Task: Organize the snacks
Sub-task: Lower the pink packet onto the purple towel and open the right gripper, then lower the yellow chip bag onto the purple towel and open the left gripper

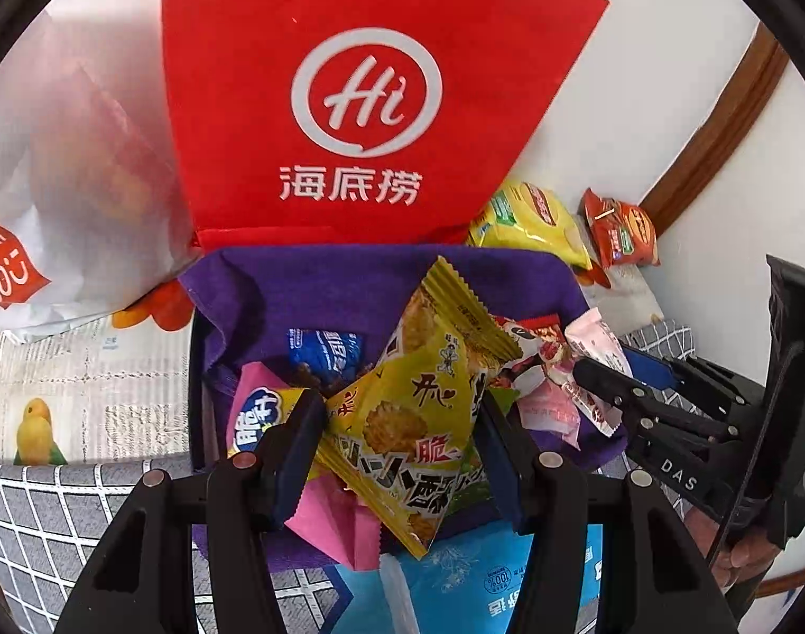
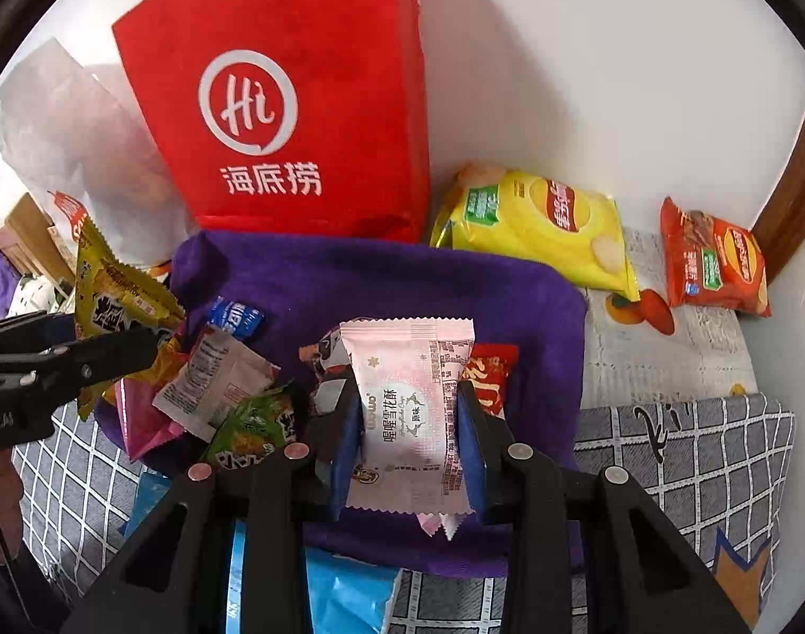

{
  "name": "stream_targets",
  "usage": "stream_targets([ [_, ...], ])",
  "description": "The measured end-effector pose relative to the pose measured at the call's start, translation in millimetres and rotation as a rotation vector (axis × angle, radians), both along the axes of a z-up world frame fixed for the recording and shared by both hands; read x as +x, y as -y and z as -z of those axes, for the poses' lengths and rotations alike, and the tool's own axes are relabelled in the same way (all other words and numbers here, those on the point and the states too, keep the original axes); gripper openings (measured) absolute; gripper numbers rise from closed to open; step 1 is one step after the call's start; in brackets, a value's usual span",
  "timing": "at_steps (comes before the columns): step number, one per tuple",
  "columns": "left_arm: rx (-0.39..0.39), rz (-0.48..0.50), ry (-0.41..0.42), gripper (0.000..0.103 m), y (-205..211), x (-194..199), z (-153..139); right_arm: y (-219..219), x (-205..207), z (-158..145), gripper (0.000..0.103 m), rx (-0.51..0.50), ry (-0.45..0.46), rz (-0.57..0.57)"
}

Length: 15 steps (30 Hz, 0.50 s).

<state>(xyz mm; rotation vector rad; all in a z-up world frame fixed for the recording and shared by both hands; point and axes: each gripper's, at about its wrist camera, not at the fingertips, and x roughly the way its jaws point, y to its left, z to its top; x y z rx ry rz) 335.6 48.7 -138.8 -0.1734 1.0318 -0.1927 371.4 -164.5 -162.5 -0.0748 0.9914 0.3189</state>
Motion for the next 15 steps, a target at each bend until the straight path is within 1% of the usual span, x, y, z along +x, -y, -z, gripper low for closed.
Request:
stream_targets([
  [3, -0.001, 0.008, -0.015, 0.055, 3, 2, 4, 3, 3, 3, 0.036, 0.006, -0.015, 0.007],
  [4, -0.002, 0.010, -0.019, 0.055, 4, 2, 6, 2, 3, 3, 0.039, 0.000, -0.016, 0.005],
  [8, 0.006, 0.020, -0.039, 0.055, 10, 5, 13, 3, 3, 2, 0.040, -0.003, -0.021, 0.007],
  [15, 0.013, 0.029, -0.058, 0.055, 19, 9, 22, 10, -3, -12, 0.042, 0.020, 0.019, 0.017],
])
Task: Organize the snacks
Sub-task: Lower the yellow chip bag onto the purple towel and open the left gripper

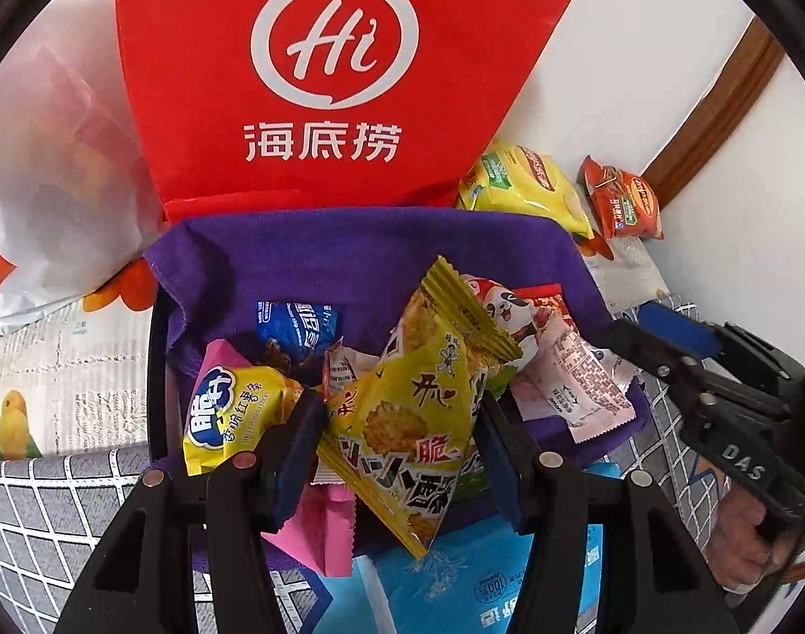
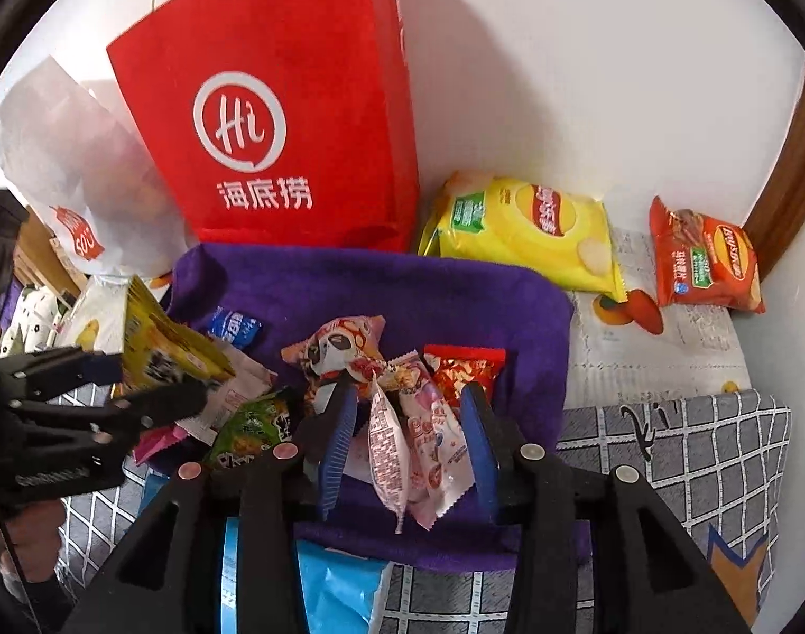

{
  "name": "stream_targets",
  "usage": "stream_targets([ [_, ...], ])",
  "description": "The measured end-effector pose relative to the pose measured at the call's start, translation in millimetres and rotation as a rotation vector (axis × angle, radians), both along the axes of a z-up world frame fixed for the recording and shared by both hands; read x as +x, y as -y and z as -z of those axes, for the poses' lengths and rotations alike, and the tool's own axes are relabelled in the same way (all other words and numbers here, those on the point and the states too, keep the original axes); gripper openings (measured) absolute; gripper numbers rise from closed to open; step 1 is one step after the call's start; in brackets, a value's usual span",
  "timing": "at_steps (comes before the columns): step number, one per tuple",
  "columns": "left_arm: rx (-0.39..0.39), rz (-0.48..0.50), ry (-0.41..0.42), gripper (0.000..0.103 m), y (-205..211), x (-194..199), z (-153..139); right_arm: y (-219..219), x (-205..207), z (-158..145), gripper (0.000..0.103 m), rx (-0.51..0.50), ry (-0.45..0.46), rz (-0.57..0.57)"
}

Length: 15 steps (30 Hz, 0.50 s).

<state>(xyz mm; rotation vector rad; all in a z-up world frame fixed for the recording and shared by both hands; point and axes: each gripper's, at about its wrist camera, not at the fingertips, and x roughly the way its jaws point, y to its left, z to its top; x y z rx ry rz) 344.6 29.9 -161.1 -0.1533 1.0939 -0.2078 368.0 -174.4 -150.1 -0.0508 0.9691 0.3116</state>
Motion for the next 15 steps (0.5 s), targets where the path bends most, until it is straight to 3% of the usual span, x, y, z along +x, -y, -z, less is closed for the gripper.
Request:
stream_targets([
  [15, 0.005, 0.001, -0.018, 0.055, 1.8, 3.2, 6.6, -0.7, 0.1, 0.9, 0.043, -0.013, -0.006, 0.006],
])
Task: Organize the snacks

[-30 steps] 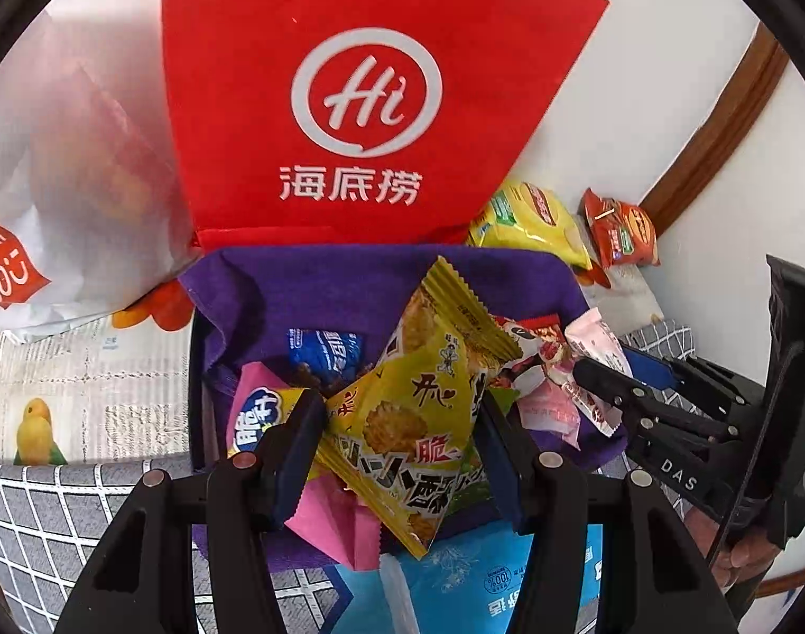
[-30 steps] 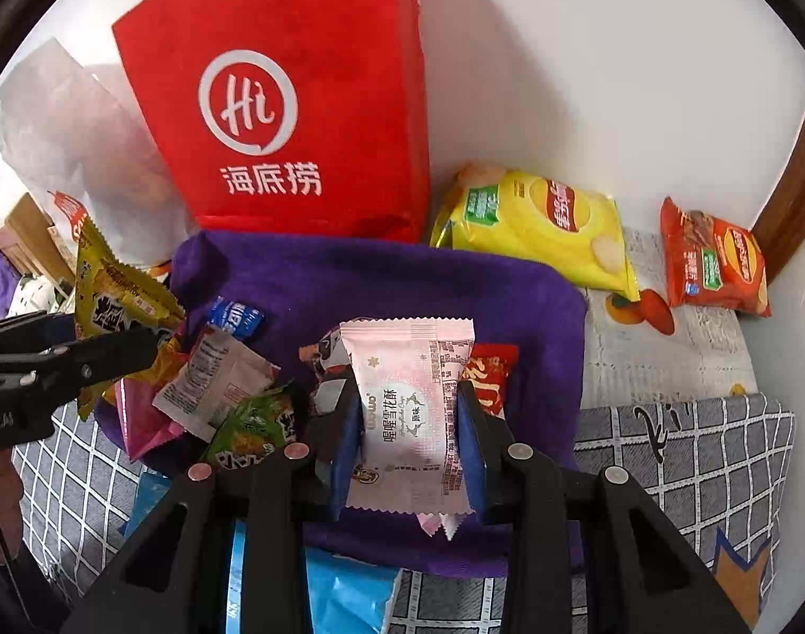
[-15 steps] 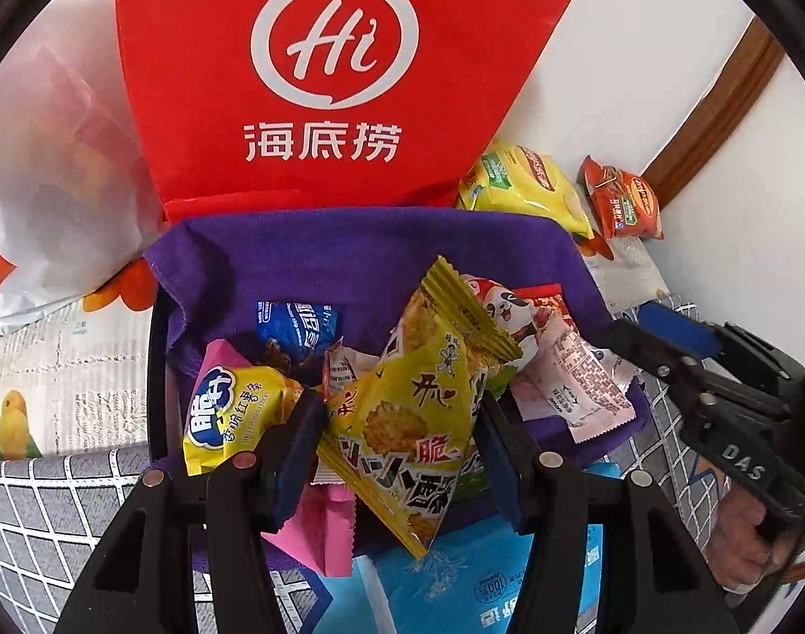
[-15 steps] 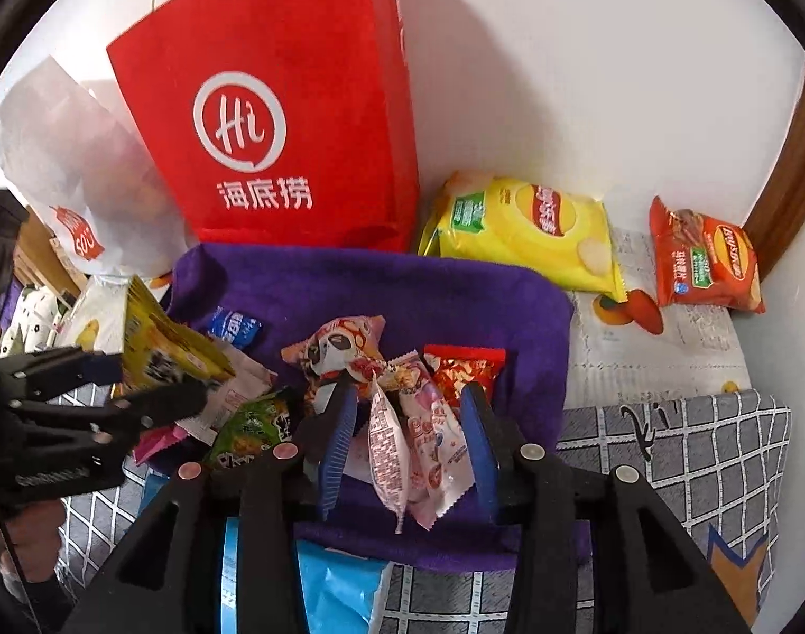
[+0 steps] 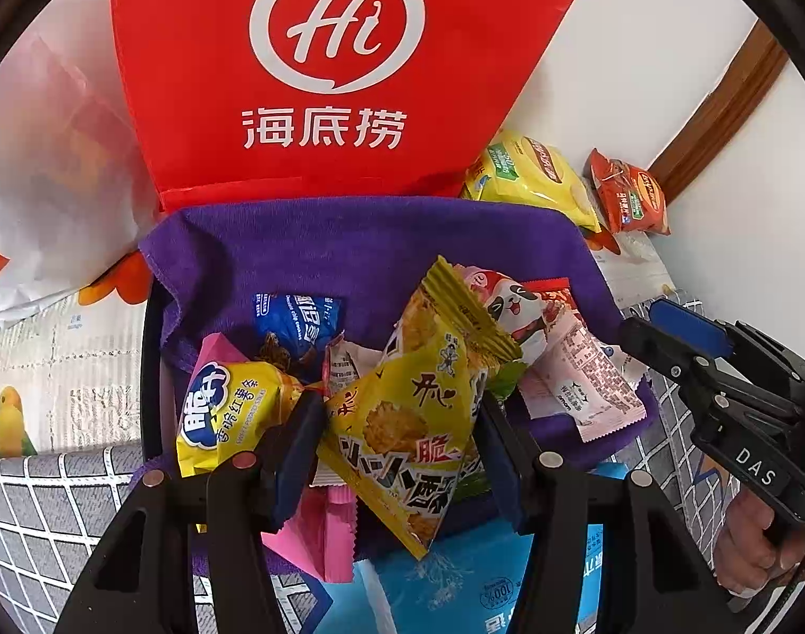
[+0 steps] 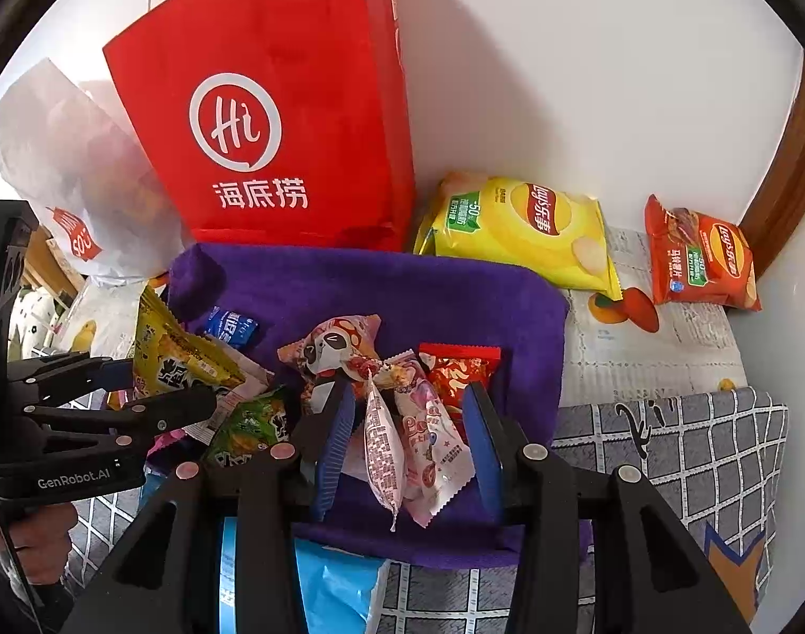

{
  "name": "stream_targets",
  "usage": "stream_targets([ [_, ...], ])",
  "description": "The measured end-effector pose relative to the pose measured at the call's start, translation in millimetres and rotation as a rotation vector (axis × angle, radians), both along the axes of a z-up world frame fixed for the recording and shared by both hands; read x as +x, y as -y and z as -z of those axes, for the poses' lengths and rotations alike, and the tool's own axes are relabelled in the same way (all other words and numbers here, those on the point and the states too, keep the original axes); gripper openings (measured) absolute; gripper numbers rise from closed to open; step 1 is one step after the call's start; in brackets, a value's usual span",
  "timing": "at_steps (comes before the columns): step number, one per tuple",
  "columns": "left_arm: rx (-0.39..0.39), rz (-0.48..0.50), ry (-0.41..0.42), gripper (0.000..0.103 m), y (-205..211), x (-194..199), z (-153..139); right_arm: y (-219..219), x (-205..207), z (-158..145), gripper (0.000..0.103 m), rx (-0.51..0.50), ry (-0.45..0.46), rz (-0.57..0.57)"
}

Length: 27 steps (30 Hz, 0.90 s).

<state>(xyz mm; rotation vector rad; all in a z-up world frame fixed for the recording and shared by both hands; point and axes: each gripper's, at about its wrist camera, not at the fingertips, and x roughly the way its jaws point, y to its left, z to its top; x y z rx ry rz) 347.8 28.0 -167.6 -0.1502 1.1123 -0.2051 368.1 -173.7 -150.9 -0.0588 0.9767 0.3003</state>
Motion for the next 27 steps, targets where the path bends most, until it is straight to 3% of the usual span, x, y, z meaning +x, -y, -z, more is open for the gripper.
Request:
stream_targets([
  [9, -0.039, -0.002, 0.012, 0.056, -4, -1, -2, -2, -2, -1, 0.043, -0.022, 0.011, -0.001],
  [16, -0.034, 0.000, 0.063, 0.076, -4, -4, -15, 1, -3, -3, 0.043, -0.020, 0.013, 0.005],
  [27, 0.008, 0.014, 0.142, 0.078, -5, -20, -44, 4, -8, -14, 0.043, -0.015, 0.043, 0.020],
])
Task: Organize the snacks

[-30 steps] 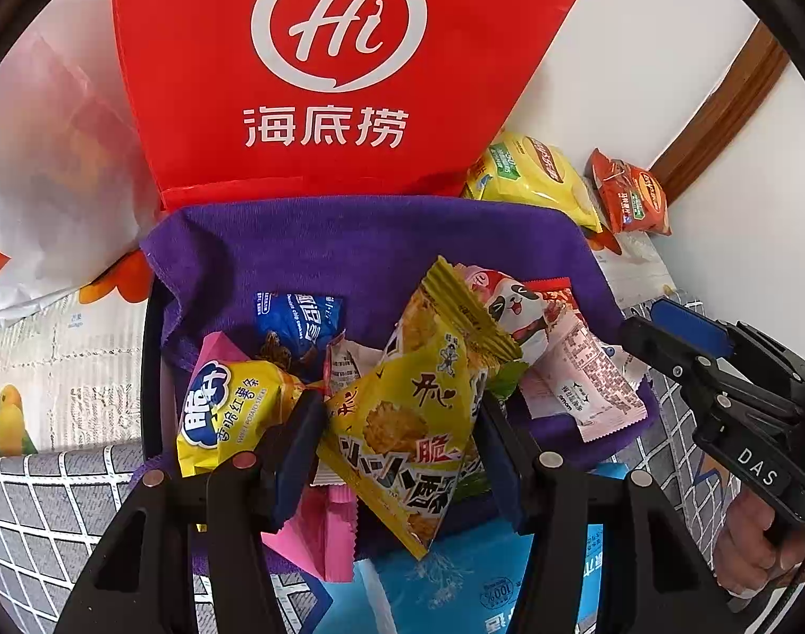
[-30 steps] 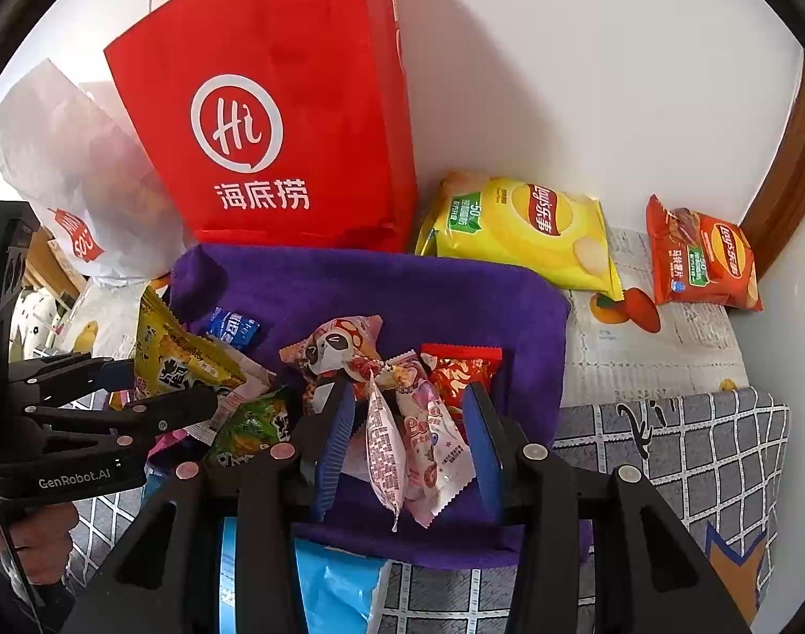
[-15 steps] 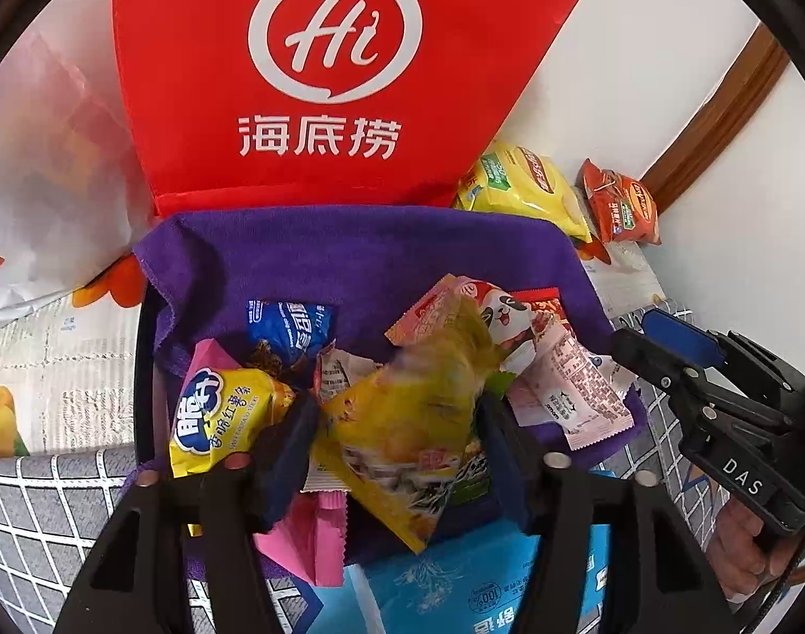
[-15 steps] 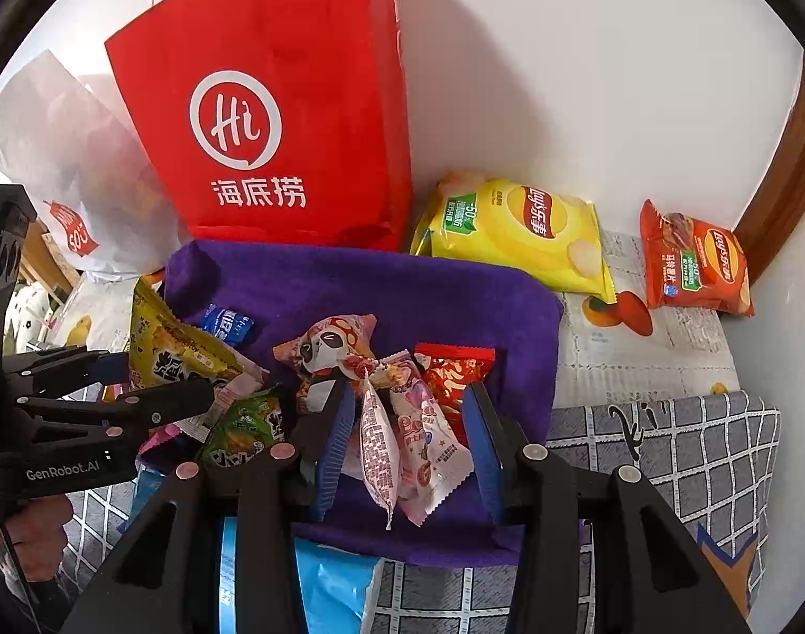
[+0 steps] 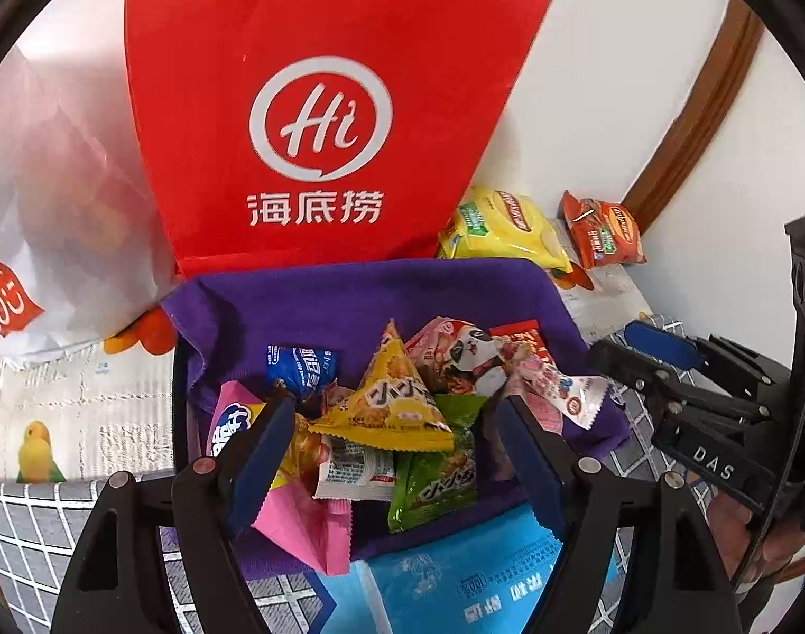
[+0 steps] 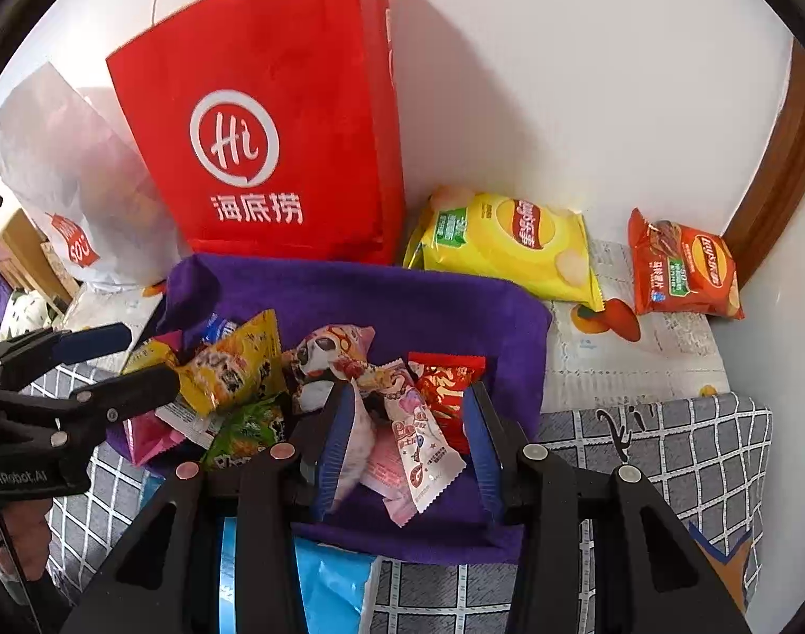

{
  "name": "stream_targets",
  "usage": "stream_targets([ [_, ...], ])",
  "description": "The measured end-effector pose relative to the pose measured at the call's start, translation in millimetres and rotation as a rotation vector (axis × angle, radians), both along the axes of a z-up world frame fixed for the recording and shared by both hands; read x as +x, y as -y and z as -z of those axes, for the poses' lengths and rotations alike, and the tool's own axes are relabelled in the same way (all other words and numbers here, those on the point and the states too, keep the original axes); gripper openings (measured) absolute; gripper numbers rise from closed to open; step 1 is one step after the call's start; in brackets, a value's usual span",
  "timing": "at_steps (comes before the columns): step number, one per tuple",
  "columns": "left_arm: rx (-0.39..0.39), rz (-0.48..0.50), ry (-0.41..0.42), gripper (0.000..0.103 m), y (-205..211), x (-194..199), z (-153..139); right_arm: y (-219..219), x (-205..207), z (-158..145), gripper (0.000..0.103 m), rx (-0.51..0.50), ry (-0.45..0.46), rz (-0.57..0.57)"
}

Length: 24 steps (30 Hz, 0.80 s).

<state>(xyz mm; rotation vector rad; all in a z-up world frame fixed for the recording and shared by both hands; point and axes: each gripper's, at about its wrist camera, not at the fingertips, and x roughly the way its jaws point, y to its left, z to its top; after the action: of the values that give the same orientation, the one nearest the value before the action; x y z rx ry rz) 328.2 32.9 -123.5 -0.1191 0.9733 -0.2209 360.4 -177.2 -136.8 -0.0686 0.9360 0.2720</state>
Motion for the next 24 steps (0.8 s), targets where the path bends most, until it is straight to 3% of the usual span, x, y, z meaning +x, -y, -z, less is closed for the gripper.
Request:
stream_targets([
  [5, 0.079, -0.030, 0.063, 0.078, 5, -16, -24, -1, -17, -26, 0.044, -0.011, 0.072, 0.015],
  [8, 0.052, -0.055, 0.078, 0.078, -1, -33, -35, 3, -34, -44, 0.052, 0.018, 0.116, 0.020],
  [20, 0.029, -0.051, 0.096, 0.078, 6, -143, -60, 39, -141, -64, 0.056, 0.061, 0.087, 0.108],
  [24, 0.002, -0.038, 0.105, 0.089, 15, -187, -73, 43, -189, -74, 0.060, 0.048, 0.104, 0.132],
])
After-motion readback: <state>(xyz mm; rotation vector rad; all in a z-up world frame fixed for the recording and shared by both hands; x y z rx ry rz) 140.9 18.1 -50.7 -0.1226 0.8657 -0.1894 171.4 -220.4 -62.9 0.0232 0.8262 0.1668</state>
